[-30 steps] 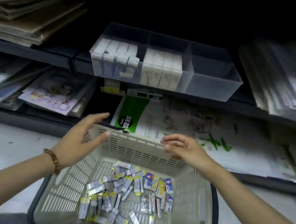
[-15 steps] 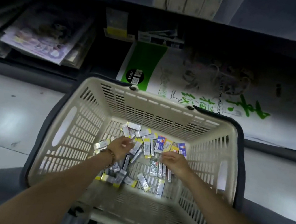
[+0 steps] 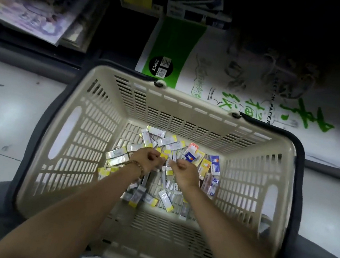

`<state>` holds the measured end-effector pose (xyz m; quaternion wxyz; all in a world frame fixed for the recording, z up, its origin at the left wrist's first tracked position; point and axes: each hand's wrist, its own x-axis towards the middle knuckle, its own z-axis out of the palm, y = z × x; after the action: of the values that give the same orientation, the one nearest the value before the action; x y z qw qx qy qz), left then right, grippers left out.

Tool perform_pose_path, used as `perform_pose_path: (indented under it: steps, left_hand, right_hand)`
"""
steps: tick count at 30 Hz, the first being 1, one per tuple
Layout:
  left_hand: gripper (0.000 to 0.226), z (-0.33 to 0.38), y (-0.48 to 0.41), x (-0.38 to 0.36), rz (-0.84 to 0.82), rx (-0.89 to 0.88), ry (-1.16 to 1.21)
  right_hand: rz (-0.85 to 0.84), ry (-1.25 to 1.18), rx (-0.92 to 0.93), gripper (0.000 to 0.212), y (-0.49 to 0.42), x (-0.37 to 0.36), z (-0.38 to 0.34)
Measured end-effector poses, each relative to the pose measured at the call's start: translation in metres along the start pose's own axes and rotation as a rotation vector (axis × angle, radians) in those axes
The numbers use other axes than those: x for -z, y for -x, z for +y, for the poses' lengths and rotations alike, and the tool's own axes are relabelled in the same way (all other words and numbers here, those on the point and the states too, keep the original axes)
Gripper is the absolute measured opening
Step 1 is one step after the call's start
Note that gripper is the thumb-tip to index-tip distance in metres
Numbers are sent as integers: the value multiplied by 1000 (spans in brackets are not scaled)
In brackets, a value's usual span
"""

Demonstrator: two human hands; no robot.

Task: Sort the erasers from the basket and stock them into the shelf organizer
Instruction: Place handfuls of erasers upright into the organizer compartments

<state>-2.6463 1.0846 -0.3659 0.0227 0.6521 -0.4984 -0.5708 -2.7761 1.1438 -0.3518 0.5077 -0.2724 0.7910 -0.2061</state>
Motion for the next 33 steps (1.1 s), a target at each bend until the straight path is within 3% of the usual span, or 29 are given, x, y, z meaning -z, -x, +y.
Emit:
perform_pose_path:
  steps: [4, 9, 16, 19, 23, 26, 28, 33]
  left_hand:
    - [17, -6, 0, 2, 37, -1, 63]
    - [34, -9, 5, 8, -21, 113, 360]
    - [28, -2, 14, 27, -89, 39, 398]
    - [24, 7, 22, 36, -105, -21, 439]
    - [25, 14, 32, 48, -44, -53, 459]
    - [16, 18, 41, 49, -60, -31, 601]
    - [23, 22, 48, 46, -125, 20, 746]
    - [33, 20, 54, 44, -185, 12, 675]
  right_hand:
    - [-31, -134, -41, 36, -3, -7, -7]
    - [-140, -371, -112, 40, 0, -10, -13]
    - [-303, -624, -171, 43, 17, 3, -17]
    - [-313, -632, -153, 39, 25, 10, -21]
    - [-222, -695, -103, 17, 35, 24, -31]
    - [-238, -763, -56, 25, 41, 25, -42]
    - [-255, -738, -23, 30, 46, 19, -49]
    - [-297, -663, -16, 29, 48, 6, -54]
